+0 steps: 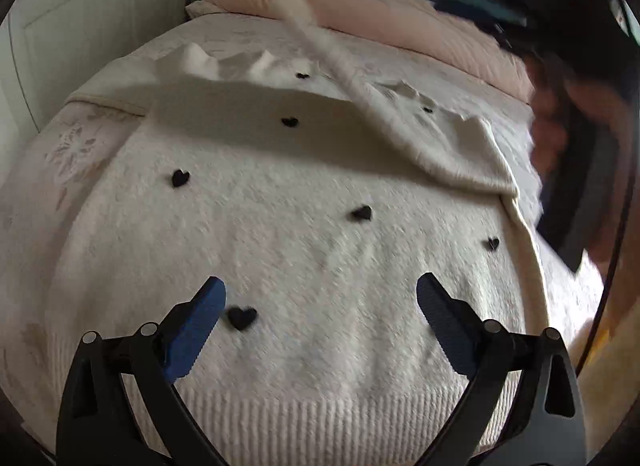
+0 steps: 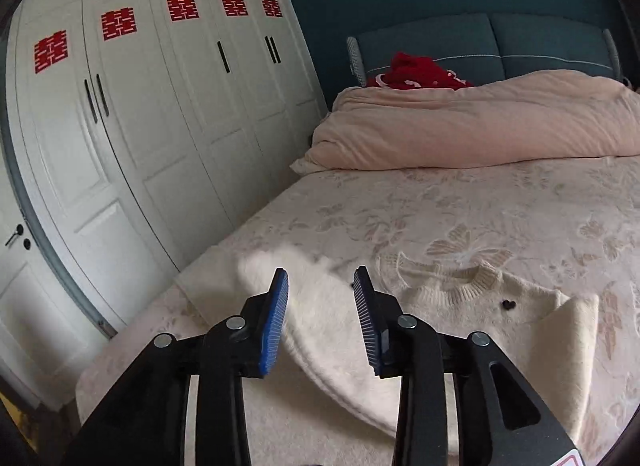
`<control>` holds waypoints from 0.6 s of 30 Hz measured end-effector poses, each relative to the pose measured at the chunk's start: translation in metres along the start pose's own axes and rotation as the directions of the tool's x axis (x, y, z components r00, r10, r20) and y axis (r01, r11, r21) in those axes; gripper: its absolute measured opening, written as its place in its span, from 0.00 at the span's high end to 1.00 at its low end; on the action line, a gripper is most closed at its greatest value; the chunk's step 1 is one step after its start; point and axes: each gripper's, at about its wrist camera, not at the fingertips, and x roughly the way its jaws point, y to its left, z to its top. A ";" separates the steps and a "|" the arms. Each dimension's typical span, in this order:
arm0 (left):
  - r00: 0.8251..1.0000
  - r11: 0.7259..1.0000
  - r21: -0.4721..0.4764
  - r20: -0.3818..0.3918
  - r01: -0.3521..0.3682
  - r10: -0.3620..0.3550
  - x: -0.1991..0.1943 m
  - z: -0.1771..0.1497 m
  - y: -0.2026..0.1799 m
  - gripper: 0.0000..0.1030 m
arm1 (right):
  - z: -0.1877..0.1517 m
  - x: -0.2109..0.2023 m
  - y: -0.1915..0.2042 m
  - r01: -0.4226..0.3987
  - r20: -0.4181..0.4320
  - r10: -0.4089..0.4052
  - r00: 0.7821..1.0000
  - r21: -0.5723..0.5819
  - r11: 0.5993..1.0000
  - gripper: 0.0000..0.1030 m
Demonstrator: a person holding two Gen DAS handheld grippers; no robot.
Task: Fold small clothes
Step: 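Lay the sleeve across the sweater body and open the right gripper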
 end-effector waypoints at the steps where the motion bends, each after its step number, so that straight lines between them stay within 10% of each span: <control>1: 1.000 1.000 -0.019 0.013 0.007 -0.006 0.003 0.010 0.010 0.07 | -0.012 -0.011 -0.003 0.054 0.008 -0.054 0.999 0.008 0.999 0.51; 4: 0.999 0.997 -0.072 0.026 0.041 -0.039 0.025 0.046 0.030 0.05 | -0.055 -0.042 -0.028 0.267 -0.039 -0.267 0.963 0.001 0.964 0.45; 6: 0.999 0.994 -0.098 0.019 0.041 -0.040 0.047 0.072 0.038 0.05 | -0.084 -0.046 -0.049 0.429 -0.126 -0.434 0.892 -0.061 0.901 0.44; 12: 1.000 0.959 -0.285 -0.029 -0.006 -0.002 0.130 0.117 0.060 0.06 | -0.122 -0.031 -0.108 0.538 -0.280 -0.546 0.789 -0.113 0.835 0.44; 14: 0.999 0.959 -0.281 -0.005 -0.047 0.048 0.140 0.125 0.059 0.14 | -0.122 -0.019 -0.130 0.519 -0.317 -0.515 0.796 -0.079 0.851 0.61; 16: 0.996 0.961 -0.264 0.010 -0.078 0.083 0.144 0.133 0.051 0.56 | -0.124 -0.022 -0.148 0.502 -0.331 -0.476 0.814 -0.009 0.865 0.89; 18: 0.997 0.960 -0.276 0.031 -0.055 0.066 0.142 0.142 0.049 0.77 | -0.116 -0.039 -0.152 0.510 -0.259 -0.482 0.837 0.051 0.859 0.91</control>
